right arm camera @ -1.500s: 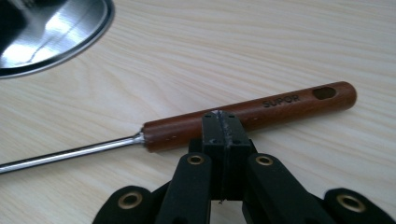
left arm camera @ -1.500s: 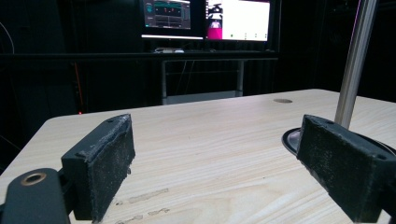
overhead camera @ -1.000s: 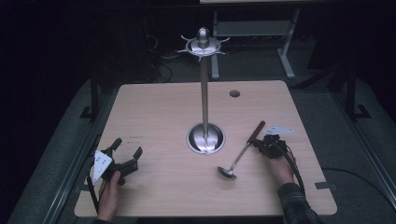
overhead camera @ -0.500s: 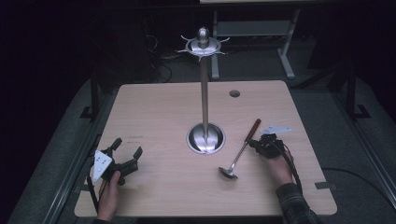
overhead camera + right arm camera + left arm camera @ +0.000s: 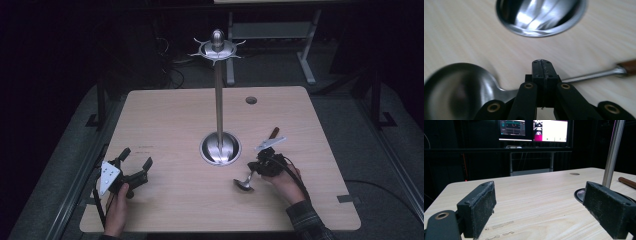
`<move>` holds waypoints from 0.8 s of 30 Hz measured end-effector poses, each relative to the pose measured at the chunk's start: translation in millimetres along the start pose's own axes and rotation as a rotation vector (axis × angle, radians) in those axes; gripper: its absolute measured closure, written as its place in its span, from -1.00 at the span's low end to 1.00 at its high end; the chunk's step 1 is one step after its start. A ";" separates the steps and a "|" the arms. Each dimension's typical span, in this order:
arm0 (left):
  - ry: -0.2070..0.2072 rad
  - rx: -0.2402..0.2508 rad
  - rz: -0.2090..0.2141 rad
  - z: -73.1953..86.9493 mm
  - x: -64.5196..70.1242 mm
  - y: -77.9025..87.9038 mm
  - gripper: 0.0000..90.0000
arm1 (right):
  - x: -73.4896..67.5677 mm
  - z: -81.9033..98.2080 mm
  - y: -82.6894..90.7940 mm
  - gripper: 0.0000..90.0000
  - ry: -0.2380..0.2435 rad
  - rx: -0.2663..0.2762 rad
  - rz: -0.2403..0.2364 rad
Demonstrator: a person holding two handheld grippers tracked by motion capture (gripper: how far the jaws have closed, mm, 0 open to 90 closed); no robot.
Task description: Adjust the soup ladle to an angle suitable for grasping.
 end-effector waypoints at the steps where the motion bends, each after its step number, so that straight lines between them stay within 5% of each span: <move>1: 0.001 0.000 0.000 -0.1 0.1 0.0 -0.76 | -3.1 -0.2 -3.8 0.99 0.004 -0.015 -0.003; 10: 0.002 0.001 0.002 -0.1 0.4 -0.1 -0.76 | -8.7 4.2 -17.1 0.99 0.028 -0.096 0.014; 24: 0.001 0.002 0.002 -0.1 0.3 -0.1 -0.76 | -6.9 22.1 -1.8 0.99 -0.016 -0.098 0.005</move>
Point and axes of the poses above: each handheld gripper's, and its own axes: y roughly backward along the jaws, z roughly out of its underside, x roughly to its right, the point moved 8 cm from there along -y, roughly forward along the jaws, and after that the axes turned 15 degrees about -z, right-handed, at the moved point
